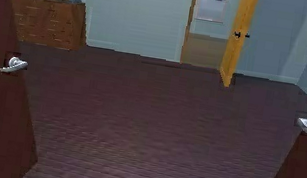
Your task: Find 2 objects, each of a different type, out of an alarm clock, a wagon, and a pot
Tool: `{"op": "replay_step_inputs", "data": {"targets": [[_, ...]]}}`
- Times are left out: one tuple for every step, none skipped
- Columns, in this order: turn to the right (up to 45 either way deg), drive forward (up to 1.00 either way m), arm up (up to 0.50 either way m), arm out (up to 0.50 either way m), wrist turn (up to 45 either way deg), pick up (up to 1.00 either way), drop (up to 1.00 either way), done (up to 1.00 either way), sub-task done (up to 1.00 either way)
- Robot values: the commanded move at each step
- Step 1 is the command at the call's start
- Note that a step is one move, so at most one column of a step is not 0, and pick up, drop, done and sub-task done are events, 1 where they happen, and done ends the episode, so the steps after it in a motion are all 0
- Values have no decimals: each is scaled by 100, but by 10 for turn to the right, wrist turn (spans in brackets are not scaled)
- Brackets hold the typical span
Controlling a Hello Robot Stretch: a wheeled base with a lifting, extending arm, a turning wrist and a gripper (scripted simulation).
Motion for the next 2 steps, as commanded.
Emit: {"op": "replay_step_inputs", "data": {"targets": [[0,100,0,0,0,0,0,0,0],[30,0,0,0,0,0,0,0,0]]}}
